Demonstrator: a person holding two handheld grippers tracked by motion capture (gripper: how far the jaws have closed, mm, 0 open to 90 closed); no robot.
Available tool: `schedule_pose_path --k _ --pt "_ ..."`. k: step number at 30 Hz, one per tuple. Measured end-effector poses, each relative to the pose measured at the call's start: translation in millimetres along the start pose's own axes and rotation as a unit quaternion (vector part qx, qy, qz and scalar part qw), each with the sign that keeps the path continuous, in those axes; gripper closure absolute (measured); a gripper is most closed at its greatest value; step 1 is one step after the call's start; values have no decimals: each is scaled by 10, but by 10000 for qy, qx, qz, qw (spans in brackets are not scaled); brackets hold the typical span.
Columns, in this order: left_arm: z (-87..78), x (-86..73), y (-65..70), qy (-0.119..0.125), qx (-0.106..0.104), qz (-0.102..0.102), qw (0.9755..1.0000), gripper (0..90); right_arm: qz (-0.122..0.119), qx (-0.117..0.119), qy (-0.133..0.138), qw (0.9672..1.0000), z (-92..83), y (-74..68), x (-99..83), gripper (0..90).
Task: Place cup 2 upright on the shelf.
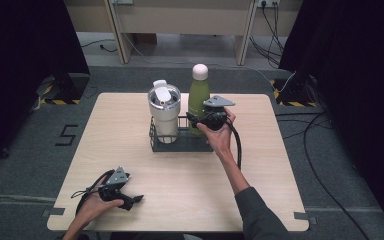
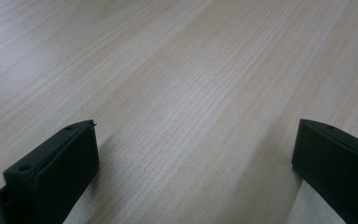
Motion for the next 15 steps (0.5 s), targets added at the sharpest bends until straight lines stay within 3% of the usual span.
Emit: schedule_pose_path --k 15 --pt "2 1 0 13 9 -4 10000 0 35 -7 -87 10000 81 -26 -201 208"
Point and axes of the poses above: each handheld gripper's, and its own axes: z roughly forward along the jaws, x roughly out of its top, y roughly to its right, the point moved 6 cm from there along z, roughly forward along the jaws, and after that the axes turned 4 degrees about -y, right-handed, at the moved point
